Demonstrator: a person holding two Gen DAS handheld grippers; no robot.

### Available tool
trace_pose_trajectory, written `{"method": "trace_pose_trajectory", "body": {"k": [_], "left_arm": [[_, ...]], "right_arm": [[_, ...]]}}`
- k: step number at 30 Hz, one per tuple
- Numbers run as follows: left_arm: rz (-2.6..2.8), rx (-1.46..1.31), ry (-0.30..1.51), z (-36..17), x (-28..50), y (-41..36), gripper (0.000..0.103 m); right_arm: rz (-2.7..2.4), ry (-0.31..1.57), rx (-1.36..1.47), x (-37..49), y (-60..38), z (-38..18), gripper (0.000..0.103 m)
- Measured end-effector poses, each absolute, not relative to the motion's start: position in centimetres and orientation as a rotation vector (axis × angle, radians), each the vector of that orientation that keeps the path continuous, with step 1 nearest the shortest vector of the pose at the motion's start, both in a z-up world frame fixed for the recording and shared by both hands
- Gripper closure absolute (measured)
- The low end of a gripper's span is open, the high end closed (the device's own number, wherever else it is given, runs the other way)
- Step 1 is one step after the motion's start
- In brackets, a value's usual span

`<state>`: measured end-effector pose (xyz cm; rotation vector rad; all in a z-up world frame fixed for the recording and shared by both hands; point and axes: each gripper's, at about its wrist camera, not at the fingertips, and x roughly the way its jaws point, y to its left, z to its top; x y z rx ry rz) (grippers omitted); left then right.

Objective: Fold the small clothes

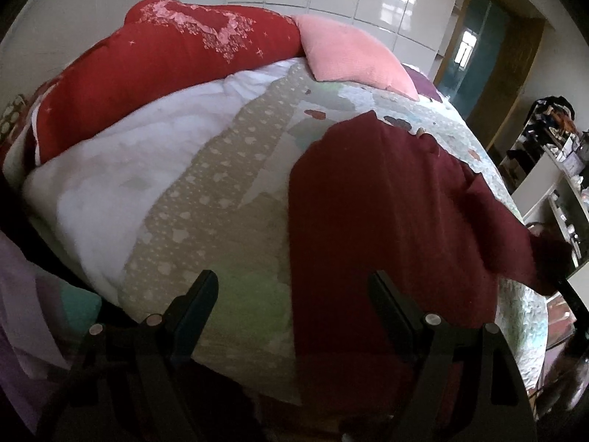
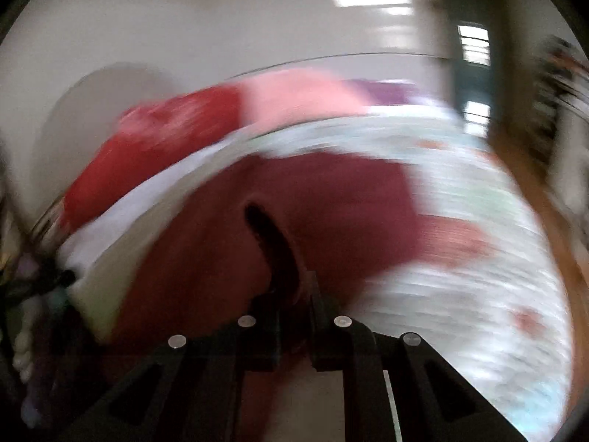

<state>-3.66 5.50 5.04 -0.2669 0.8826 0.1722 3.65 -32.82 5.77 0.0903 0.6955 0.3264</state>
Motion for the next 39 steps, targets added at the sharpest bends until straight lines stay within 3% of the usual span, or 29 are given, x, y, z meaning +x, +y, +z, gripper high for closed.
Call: {"method": "trace_pose_trajectory", "body": {"k": [7,9,11,16,17,18,20,22,29,34,39], "left_arm": [[0.168,-0.285,0.921,3.7,-3.4,5.1,0.020],[0.152,-0.277,0.935,3.2,-3.4,4.6,0.020],[0.122,-0.263,0.957,2.5,-3.4,3.7,0.020],[0.021,-0.181,1.014,-0.5,-2.4,0.3,0.020],[0.009,-0.147,1.023,-1.1,-2.0,-0.3,0.021],[-0.003,-0.106,1.041,-1.9,-1.5,-1.1,0.025],[0.004,-0.042,1.043,-2.6,-1.0,-1.9,0.053],[0.033,-0.014,1.016,-1.7,-1.1,-1.7,0.092],[0.103,-0.249,0.990,0.5,0.7,6.7,0.093],[0.336,-0.348,0.847,3.1,0.8,13.8,0.094],[0.262,-0.422,0.835,3.4,-0.9,15.1,0.090]], "right_arm": [[-0.245,0.743,0.125,1.1,-46.4,3.9,0.088],[-0.253,0.758,0.155,0.5,-47.1,3.6,0.080],[-0.214,0.768,0.182,0.2,-46.7,3.4,0.063],[-0.098,0.746,0.167,-0.4,-43.6,3.3,0.043],[-0.064,0.746,0.169,-0.7,-42.8,3.2,0.043],[-0.037,0.752,0.167,-0.4,-41.9,3.0,0.043],[0.011,0.763,0.161,-0.5,-40.5,2.8,0.043],[0.045,0.773,0.154,-0.7,-39.3,2.6,0.043],[0.069,0.778,0.106,-0.9,-37.5,2.2,0.043],[0.070,0.781,0.112,-0.6,-37.6,2.1,0.043],[0.156,0.816,0.183,-0.5,-37.1,1.4,0.043]]}}
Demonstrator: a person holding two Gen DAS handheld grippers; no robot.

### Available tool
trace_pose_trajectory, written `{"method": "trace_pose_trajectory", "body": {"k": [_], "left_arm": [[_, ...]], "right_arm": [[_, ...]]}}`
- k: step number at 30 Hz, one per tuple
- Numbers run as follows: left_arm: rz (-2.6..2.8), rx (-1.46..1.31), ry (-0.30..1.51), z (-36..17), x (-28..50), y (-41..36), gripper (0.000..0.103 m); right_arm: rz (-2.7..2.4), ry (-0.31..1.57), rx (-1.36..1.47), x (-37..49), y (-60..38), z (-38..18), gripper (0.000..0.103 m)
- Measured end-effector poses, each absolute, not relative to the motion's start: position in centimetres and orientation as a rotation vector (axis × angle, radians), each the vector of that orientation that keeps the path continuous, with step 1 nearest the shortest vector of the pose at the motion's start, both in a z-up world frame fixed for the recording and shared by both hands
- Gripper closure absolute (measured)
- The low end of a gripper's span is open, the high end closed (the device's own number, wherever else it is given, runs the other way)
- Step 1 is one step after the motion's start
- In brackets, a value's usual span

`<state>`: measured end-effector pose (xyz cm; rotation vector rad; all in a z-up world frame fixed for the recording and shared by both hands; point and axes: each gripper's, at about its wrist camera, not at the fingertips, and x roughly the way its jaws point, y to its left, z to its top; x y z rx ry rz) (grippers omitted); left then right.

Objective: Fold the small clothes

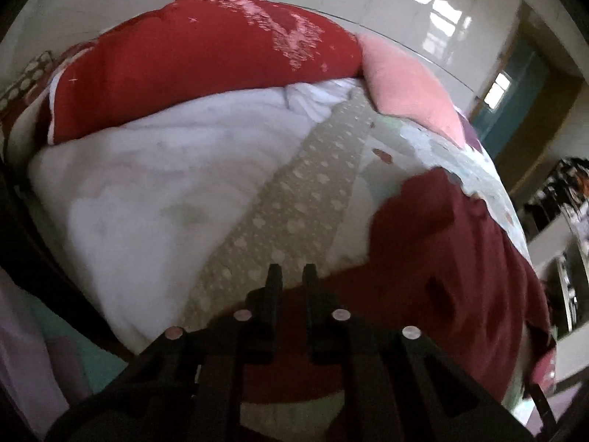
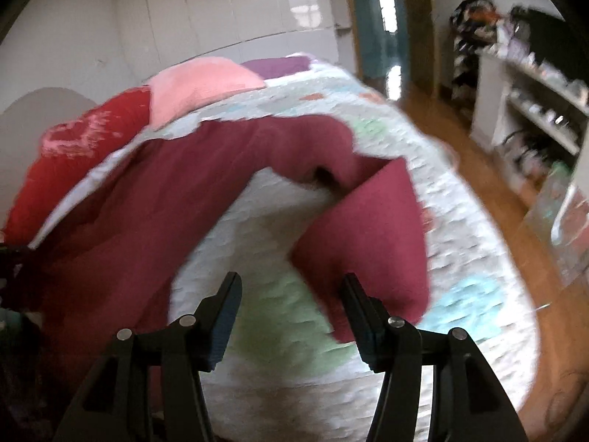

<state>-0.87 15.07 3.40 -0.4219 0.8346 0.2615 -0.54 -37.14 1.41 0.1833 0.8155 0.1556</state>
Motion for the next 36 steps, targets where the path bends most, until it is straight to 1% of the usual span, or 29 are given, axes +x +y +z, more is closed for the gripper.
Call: {"method": "trace_pose_trajectory", "body": {"k": [1,2,5,7,9,10,11,12,13,16,20,24,27,28,30,31,32,34,36], "left_arm": [[0.242,-0.413,0.842,3.1,-1.2,14.5,0.086],[0.226,-0.410,0.853,2.7,-1.5,14.0,0.084],[0.196,-0.433,0.884,2.0,-1.7,13.0,0.084],[0.176,-0.463,0.891,1.8,-2.4,12.2,0.080],[0.158,-0.473,0.888,1.9,-2.8,11.5,0.076],[0.148,-0.469,0.887,2.2,-2.9,11.0,0.075],[0.137,-0.463,0.884,2.4,-3.1,10.5,0.075],[0.131,-0.459,0.882,2.6,-3.0,10.2,0.075],[0.122,-0.454,0.877,2.8,-3.1,9.9,0.074],[0.102,-0.434,0.859,3.7,-3.7,9.1,0.072],[0.089,-0.410,0.840,4.4,-4.3,8.1,0.067],[0.061,-0.410,0.858,4.2,-4.7,6.9,0.066],[0.045,-0.396,0.864,4.2,-4.8,5.8,0.062],[0.041,-0.388,0.865,4.2,-4.9,5.5,0.060],[0.034,-0.377,0.866,4.3,-4.9,4.9,0.059],[0.029,-0.370,0.867,4.3,-4.9,4.6,0.059],[0.025,-0.363,0.871,4.2,-4.8,4.2,0.059],[0.015,-0.350,0.880,4.0,-4.7,3.7,0.059],[0.011,-0.336,0.888,3.8,-4.6,3.3,0.059]], "right_arm": [[0.208,0.826,0.217,-0.5,-36.9,1.2,0.041],[0.256,0.838,0.247,-0.4,-36.5,0.8,0.037],[0.394,0.904,0.303,0.0,-34.3,-0.6,0.036],[0.443,0.949,0.248,0.2,-31.9,-1.7,0.036],[0.441,0.952,0.136,0.1,-29.5,-2.5,0.034],[0.429,0.932,0.071,-0.1,-28.3,-2.6,0.038],[0.433,0.926,0.036,-0.2,-27.8,-2.6,0.071],[0.457,0.927,0.017,-0.3,-27.3,-2.5,0.094],[0.494,0.944,0.043,-0.1,-27.3,-2.4,0.096],[0.472,0.942,0.108,-0.4,-29.8,-1.5,0.097],[0.336,0.940,0.163,-2.5,-35.5,-0.5,0.098],[0.222,0.967,0.199,-5.1,-40.2,-0.9,0.097],[0.176,0.954,0.231,-6.1,-42.0,-0.9,0.096],[0.153,0.920,0.228,-6.3,-42.6,-0.5,0.094],[0.129,0.864,0.216,-6.3,-43.4,0.6,0.079],[0.120,0.827,0.186,-6.0,-43.5,1.3,0.060],[0.117,0.786,0.141,-5.6,-43.1,1.7,0.042],[0.130,0.717,0.033,-4.8,-42.0,1.9,0.028],[0.129,0.709,-0.120,-3.8,-40.6,0.9,0.028]]}}
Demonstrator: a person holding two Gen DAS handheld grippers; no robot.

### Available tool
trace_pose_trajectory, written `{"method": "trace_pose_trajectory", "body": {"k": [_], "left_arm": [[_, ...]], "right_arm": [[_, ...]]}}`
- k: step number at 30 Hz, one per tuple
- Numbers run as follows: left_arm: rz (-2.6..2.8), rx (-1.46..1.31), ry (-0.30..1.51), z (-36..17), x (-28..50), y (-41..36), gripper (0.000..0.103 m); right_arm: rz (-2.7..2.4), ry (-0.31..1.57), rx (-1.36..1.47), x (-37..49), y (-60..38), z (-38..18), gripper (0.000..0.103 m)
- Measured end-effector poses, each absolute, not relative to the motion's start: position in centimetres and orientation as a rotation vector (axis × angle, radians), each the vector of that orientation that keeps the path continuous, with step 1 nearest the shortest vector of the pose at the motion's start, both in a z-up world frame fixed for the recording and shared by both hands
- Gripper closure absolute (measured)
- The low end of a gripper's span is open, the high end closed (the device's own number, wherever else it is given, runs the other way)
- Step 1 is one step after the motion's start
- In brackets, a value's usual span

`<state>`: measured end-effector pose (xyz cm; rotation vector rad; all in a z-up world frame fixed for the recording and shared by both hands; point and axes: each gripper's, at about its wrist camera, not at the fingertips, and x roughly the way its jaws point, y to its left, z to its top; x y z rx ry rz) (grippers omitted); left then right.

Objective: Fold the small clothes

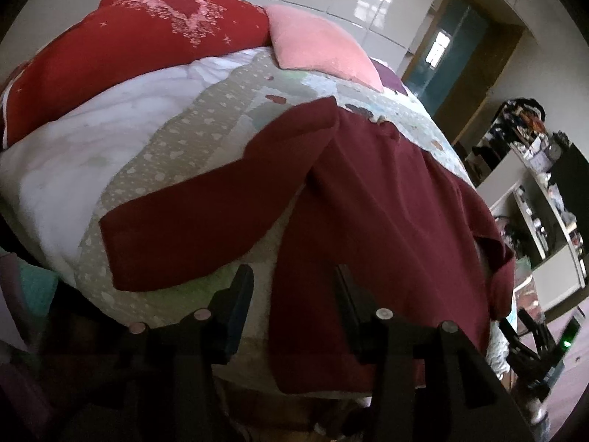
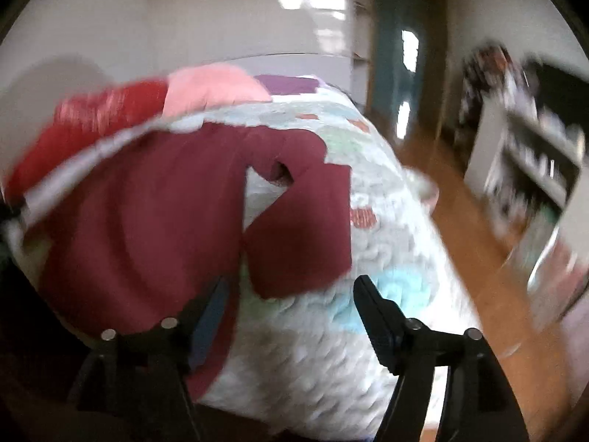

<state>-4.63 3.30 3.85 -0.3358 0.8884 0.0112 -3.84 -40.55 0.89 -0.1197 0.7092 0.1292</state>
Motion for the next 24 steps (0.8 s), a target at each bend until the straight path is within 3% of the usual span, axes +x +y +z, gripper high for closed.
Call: {"method": "trace_pose_trajectory", "body": {"k": [4,6,7,8,11,18,24], "left_arm": [[0.021,-0.318,0.920,3.0,-4.3,3.0,0.059],[0.026,-0.328,0.935,2.6,-4.0,3.1,0.059],[0.027,-0.337,0.942,2.5,-4.0,3.2,0.059],[0.027,-0.343,0.947,2.4,-3.9,3.3,0.059],[0.034,-0.341,0.950,2.4,-3.7,3.3,0.059],[0.009,-0.358,0.968,1.8,-3.1,3.0,0.059],[-0.006,-0.382,0.966,1.5,-2.8,3.3,0.059]], "right_arm": [[0.133,0.714,-0.321,-1.9,-38.8,-1.7,0.028],[0.126,0.698,-0.397,-0.8,-38.4,-2.9,0.036],[0.132,0.705,-0.400,-0.1,-38.5,-3.2,0.058],[0.142,0.723,-0.383,0.5,-39.0,-3.3,0.088],[0.118,0.746,-0.178,2.2,-42.5,-0.8,0.089],[-0.178,0.538,0.423,2.2,-59.3,6.8,0.089],[-0.274,0.535,0.554,4.7,-64.1,8.0,0.089]]}}
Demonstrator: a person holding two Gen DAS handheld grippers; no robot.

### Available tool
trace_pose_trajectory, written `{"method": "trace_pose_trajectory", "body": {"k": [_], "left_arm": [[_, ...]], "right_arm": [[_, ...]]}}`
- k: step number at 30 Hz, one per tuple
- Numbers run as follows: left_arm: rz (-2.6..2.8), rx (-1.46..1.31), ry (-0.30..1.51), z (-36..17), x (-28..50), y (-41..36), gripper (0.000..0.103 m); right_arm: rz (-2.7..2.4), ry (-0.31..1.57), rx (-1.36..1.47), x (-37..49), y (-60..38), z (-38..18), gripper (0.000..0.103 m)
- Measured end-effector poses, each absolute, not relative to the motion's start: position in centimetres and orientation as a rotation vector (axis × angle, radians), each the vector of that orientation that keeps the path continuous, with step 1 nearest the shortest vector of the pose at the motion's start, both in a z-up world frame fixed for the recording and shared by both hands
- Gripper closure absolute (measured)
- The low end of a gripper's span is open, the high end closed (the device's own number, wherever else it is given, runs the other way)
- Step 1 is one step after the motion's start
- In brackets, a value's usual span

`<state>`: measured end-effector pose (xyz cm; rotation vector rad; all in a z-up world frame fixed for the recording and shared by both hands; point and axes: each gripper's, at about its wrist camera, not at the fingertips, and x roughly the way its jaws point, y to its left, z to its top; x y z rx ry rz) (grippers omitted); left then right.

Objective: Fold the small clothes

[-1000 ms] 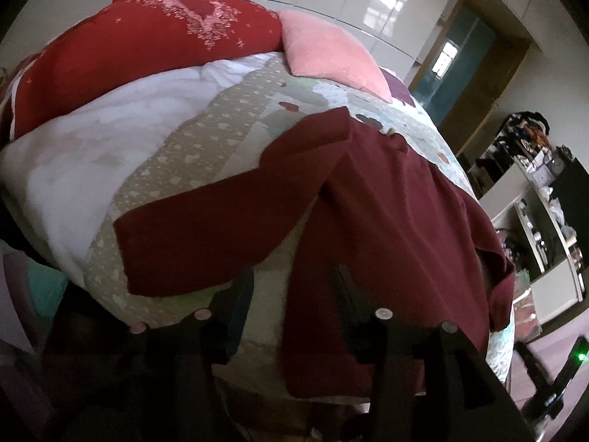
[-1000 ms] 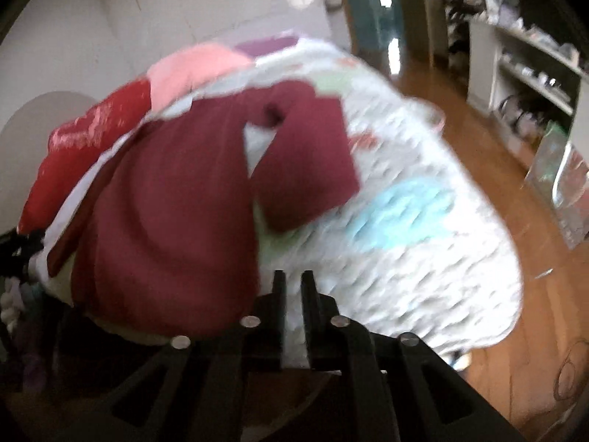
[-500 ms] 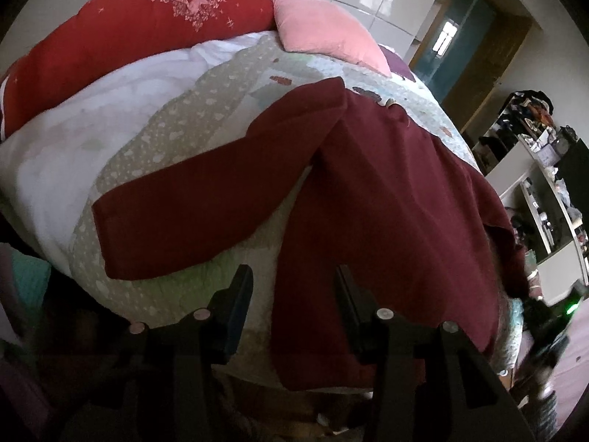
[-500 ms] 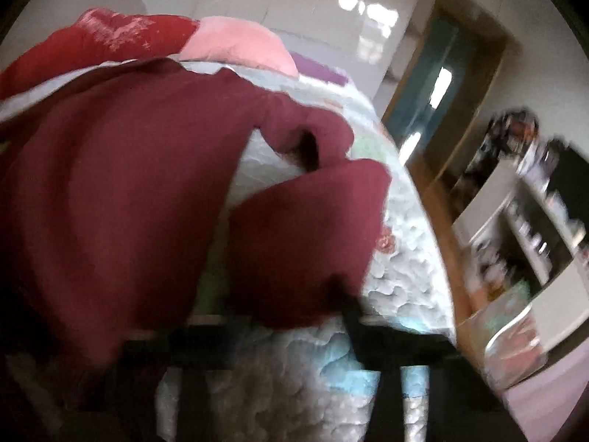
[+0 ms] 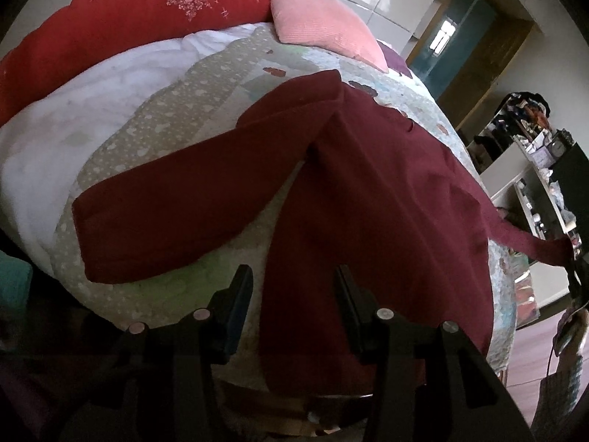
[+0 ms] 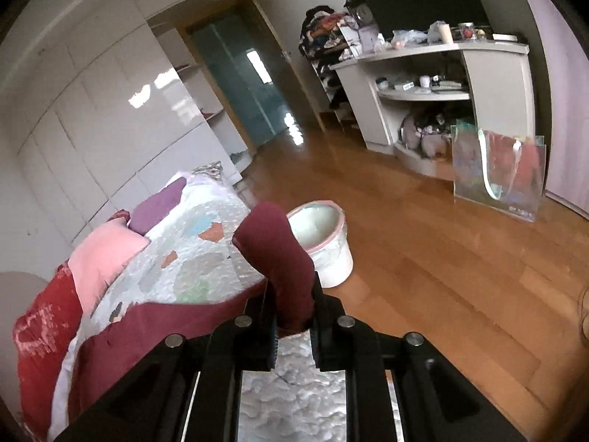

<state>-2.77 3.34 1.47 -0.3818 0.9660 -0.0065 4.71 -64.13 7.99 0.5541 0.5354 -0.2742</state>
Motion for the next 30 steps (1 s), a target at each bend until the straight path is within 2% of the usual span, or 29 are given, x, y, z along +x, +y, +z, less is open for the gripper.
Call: {"method": "trace_pose_trajectory", "body": {"k": [7,12,18,23,25,28,30], "left_arm": [[-0.023,-0.450,0.944,1.6,-3.1,5.2,0.057],[-0.038,-0.491,0.913,1.7,-3.7,7.2,0.055],[-0.016,-0.519,0.895,1.3,-4.0,10.5,0.055],[0.012,-0.536,0.892,0.4,-4.3,12.9,0.055],[0.022,-0.557,0.891,0.1,-4.5,13.9,0.055],[0.047,-0.582,0.874,0.3,-5.0,15.2,0.055],[0.069,-0.595,0.861,0.6,-5.4,16.0,0.055]], "right_arm": [[-0.018,0.590,0.536,9.0,-55.3,11.2,0.089],[0.304,0.688,0.553,15.1,-42.6,12.0,0.089],[0.519,0.858,0.504,21.6,-26.6,7.8,0.089],[0.472,0.954,0.378,24.8,-17.5,2.4,0.088],[0.444,0.957,0.303,25.5,-15.5,1.3,0.082],[0.458,1.036,0.227,27.0,-14.4,-1.0,0.050],[0.486,1.049,0.199,26.2,-13.5,-1.1,0.048]]}}
